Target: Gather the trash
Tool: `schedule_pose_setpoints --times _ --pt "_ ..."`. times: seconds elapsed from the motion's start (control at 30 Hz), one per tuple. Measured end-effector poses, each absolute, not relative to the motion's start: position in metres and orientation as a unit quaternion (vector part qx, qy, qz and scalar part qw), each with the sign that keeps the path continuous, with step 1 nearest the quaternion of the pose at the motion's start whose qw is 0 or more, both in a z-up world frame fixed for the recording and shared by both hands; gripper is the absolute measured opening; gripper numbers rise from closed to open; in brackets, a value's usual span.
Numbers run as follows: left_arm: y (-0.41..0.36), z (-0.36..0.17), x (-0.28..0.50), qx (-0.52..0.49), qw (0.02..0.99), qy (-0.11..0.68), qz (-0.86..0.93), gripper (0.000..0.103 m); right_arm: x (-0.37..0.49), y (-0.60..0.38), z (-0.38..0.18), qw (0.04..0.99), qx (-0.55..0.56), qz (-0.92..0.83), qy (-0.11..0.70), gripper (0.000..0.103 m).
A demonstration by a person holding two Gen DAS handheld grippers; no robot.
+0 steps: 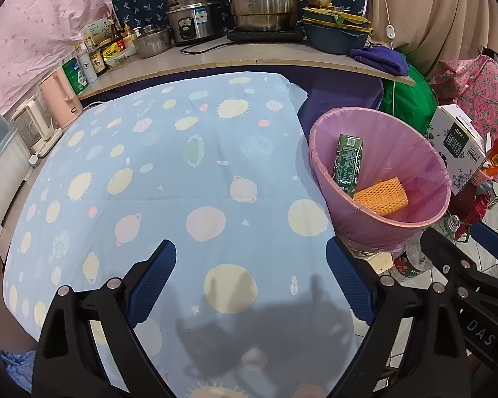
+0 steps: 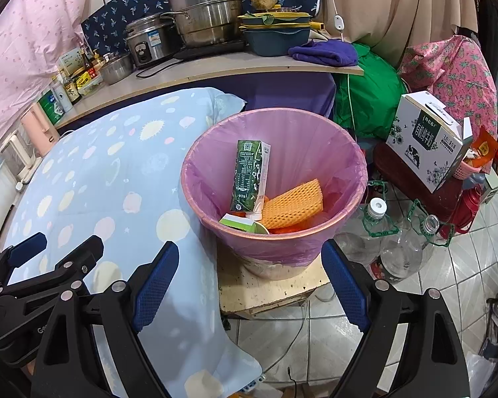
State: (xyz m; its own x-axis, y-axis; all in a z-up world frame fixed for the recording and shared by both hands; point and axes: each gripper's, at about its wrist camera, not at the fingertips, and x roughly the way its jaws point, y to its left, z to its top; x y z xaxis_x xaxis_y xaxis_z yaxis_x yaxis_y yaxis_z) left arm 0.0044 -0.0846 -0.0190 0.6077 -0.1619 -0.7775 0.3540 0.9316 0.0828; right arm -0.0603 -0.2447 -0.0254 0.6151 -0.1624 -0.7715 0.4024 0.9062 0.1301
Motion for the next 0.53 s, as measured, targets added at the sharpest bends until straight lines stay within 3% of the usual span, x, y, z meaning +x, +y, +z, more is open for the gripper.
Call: schedule_pose_setpoints --times 0.53 --pt "-0.0865 -0.0213 0.0055 0.116 0.886 0.423 -0.150 0.085 -0.0601 -0.2460 -0.0280 0.884 0.150 -0.160 0.414 0.084"
